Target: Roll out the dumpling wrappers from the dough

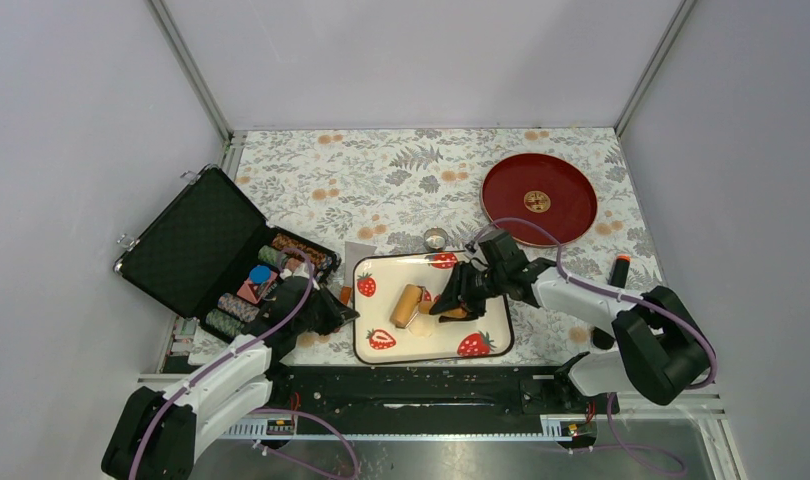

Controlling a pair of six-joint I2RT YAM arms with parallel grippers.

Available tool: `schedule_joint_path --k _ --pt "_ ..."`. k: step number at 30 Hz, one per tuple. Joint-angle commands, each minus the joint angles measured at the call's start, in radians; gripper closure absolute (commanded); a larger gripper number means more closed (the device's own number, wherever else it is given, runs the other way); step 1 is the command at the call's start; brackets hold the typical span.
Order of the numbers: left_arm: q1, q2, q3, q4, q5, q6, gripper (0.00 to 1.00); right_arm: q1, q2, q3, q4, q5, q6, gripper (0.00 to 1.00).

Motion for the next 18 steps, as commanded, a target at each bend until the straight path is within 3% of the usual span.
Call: schedule_joint_path --k 1,11,18 --pt "0.006 -0.001 -0.024 -0.010 -0.019 -0.009 1.00 0.004 0.065 -0.001 -0.317 0.246 -0.017 1.00" --pt "0.006 -0.007 -0.023 -0.015 -0.026 -0.012 1.00 0.049 -0.037 0.375 -0.473 0.310 -0.074 1.00" --pt "0.006 -0.006 -0.024 -0.013 -0.024 -0.011 1.00 0.049 -0.201 0.286 -0.488 0.359 0.050 1.00"
